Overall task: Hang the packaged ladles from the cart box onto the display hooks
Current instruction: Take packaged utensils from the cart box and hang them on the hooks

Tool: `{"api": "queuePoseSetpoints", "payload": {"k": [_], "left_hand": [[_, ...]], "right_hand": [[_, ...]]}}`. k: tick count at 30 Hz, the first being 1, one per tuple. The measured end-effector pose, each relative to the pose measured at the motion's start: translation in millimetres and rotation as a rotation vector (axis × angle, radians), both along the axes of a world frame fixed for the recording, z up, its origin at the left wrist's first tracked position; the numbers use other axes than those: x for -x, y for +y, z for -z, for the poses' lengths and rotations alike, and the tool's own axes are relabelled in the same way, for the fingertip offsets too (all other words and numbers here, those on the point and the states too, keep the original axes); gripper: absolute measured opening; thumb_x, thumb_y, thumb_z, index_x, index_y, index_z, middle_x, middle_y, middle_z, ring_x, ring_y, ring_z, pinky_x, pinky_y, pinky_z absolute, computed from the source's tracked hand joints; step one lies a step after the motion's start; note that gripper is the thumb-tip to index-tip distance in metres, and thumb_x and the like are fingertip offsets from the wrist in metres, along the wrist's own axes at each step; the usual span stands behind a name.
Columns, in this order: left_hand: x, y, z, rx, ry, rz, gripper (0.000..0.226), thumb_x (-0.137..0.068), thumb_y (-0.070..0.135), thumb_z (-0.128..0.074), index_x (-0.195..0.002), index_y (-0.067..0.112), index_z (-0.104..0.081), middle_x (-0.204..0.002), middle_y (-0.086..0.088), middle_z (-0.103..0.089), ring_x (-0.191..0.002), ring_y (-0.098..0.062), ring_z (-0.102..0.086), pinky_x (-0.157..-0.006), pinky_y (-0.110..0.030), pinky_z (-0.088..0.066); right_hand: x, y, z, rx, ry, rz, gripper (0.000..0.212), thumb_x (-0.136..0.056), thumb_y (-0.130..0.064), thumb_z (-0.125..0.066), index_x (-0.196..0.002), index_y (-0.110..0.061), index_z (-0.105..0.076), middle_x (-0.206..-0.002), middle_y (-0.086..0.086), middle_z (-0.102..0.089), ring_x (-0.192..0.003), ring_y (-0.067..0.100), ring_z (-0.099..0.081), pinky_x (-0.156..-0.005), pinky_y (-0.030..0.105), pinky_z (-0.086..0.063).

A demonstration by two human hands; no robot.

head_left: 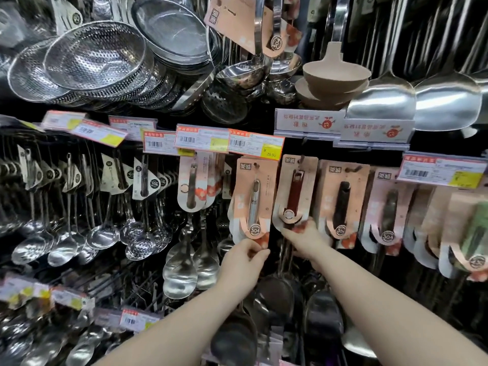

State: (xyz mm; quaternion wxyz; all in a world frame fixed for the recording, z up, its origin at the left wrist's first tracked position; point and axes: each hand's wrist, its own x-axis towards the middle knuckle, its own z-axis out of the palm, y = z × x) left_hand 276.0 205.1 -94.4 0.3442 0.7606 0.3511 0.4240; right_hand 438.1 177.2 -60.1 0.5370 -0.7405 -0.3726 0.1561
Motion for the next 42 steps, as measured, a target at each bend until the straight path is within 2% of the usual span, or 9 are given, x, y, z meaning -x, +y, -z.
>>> {"api": "queuePoseSetpoints", "payload": {"k": [5,9,14,17,26,31,35,38,42], "left_hand": [[5,1,4,-0.062,0.073,0.08,0.013,-0.082,0.037,-0.062,-0.087,0.026,-0.06,-0.084,0.01,-0.057,-0.08,-0.011,-0.054,-0.072,-0.025,-0.04],[7,-8,13,-0.239,0.229,0.164,0.027,-0.081,0.042,-0.06,-0.102,0.025,-0.06,-0.097,0.006,-0.057,-0.089,-0.018,-0.059,-0.079,-0.031,-0.048],[-11,-42,32,-0.379,0.462,0.376,0.036,-0.081,0.047,-0.057,-0.109,0.024,-0.053,-0.111,-0.003,-0.055,-0.108,-0.026,-0.055,-0.086,-0.037,-0.048],[-31,-76,46,-0.424,0.558,0.481,0.041,-0.082,0.048,-0.056,-0.114,0.023,-0.05,-0.118,-0.003,-0.051,-0.113,-0.027,-0.052,-0.088,-0.039,-0.048],[-77,-218,50,-0.579,0.585,0.698,0.045,-0.084,0.048,-0.052,-0.119,0.02,-0.048,-0.121,-0.006,-0.05,-0.114,-0.029,-0.05,-0.088,-0.039,-0.045],[-104,-329,50,-0.578,0.613,0.828,0.037,-0.082,0.046,-0.057,-0.108,0.02,-0.053,-0.117,-0.006,-0.051,-0.113,-0.03,-0.052,-0.087,-0.041,-0.049],[-129,-436,68,-0.616,0.671,0.935,0.047,-0.084,0.05,-0.053,-0.121,0.021,-0.047,-0.129,-0.006,-0.048,-0.119,-0.028,-0.048,-0.092,-0.04,-0.047],[-143,-518,80,-0.645,0.717,1.047,0.051,-0.085,0.052,-0.051,-0.125,0.021,-0.046,-0.133,-0.004,-0.047,-0.118,-0.026,-0.051,-0.091,-0.04,-0.049],[-158,-607,95,-0.712,0.758,1.164,0.044,-0.083,0.053,-0.051,-0.11,0.018,-0.05,-0.12,-0.007,-0.051,-0.109,-0.029,-0.054,-0.087,-0.042,-0.049]], "right_hand": [[24,-26,6,0.15,-0.235,-0.014,0.068,-0.082,-0.026,-0.066,-0.139,-0.011,-0.033,-0.129,0.011,-0.056,-0.109,0.022,-0.054,-0.082,0.022,-0.038],[46,-69,11,0.315,-0.482,-0.007,0.055,-0.086,-0.03,-0.06,-0.136,-0.013,-0.044,-0.137,0.011,-0.05,-0.122,0.026,-0.051,-0.098,0.027,-0.04],[54,-149,31,0.575,-0.66,0.132,0.044,-0.084,-0.035,-0.055,-0.125,-0.019,-0.049,-0.127,0.011,-0.05,-0.118,0.034,-0.05,-0.098,0.043,-0.044],[54,-203,44,0.762,-0.713,0.242,0.047,-0.085,-0.034,-0.055,-0.128,-0.019,-0.046,-0.129,0.011,-0.048,-0.119,0.035,-0.049,-0.097,0.046,-0.044],[53,-376,58,0.938,-0.609,0.479,0.047,-0.086,-0.038,-0.055,-0.128,-0.019,-0.046,-0.129,0.01,-0.053,-0.12,0.031,-0.05,-0.095,0.042,-0.044],[48,-490,67,1.0,-0.501,0.534,0.046,-0.085,-0.038,-0.053,-0.127,-0.02,-0.046,-0.128,0.009,-0.053,-0.116,0.032,-0.051,-0.093,0.045,-0.046],[43,-597,81,1.059,-0.384,0.625,0.054,-0.088,-0.041,-0.049,-0.138,-0.022,-0.038,-0.138,0.009,-0.047,-0.123,0.032,-0.048,-0.101,0.047,-0.042],[39,-676,91,1.073,-0.306,0.689,0.052,-0.089,-0.04,-0.05,-0.136,-0.021,-0.039,-0.137,0.008,-0.049,-0.12,0.03,-0.051,-0.096,0.043,-0.046],[33,-763,101,1.115,-0.232,0.757,0.045,-0.087,-0.039,-0.051,-0.128,-0.024,-0.046,-0.129,0.004,-0.055,-0.115,0.028,-0.055,-0.09,0.041,-0.049]]}}
